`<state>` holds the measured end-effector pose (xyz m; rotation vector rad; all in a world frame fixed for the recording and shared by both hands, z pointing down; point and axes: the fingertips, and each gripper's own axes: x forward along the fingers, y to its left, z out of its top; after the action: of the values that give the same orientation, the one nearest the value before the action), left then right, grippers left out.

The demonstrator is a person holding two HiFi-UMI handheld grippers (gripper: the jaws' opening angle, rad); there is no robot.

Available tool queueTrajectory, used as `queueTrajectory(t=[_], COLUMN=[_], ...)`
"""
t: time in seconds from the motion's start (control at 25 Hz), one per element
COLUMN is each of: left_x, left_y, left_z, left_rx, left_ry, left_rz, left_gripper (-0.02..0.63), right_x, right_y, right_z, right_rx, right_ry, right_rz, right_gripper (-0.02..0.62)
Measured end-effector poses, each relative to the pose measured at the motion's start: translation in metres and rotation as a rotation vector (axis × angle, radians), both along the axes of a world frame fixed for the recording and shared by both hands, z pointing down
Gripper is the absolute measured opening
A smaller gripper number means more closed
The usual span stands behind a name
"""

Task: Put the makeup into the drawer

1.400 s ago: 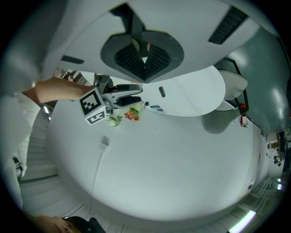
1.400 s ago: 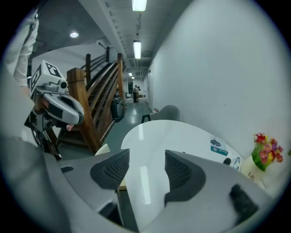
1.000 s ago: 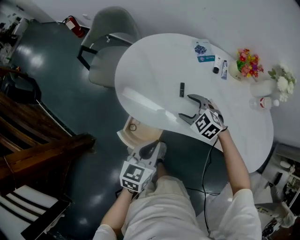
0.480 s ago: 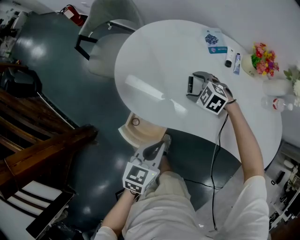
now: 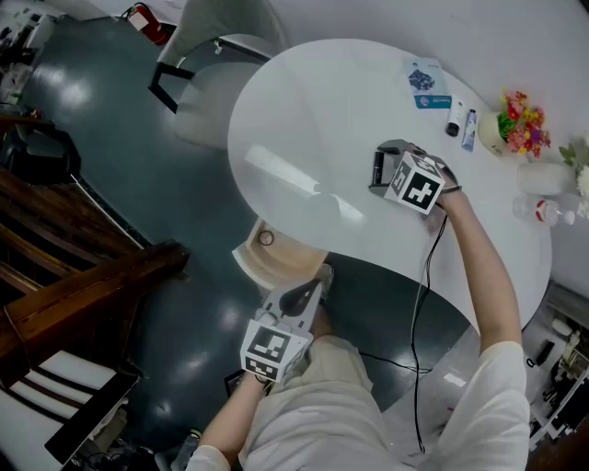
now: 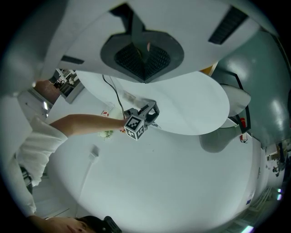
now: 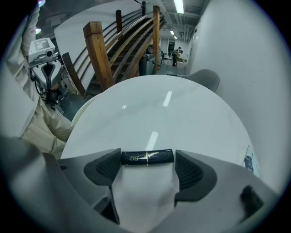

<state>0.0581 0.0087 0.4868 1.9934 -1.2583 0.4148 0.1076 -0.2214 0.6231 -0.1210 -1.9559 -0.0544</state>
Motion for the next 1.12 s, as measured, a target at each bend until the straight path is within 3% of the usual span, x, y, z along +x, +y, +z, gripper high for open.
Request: queueTrajectory(t=[0.56, 1.12], left_x=[-0.005, -0.022], left_y=[0.011, 0.036], left_z=[-0.015, -0.051], left_rx=[0.026, 0.1], left_ry=[-0.007, -0.028], left_rz=[-0.008, -0.005], left_gripper=[0.009, 0.009], right_x=[0.004, -0.025], right_y=[0.014, 0.091], right_z=[-0.01, -0.109], right_rx=[-0.038, -0.034], right_ry=[-0.017, -0.167], right_rz=[0.078, 0.133], right_gripper=[0.36, 0.36])
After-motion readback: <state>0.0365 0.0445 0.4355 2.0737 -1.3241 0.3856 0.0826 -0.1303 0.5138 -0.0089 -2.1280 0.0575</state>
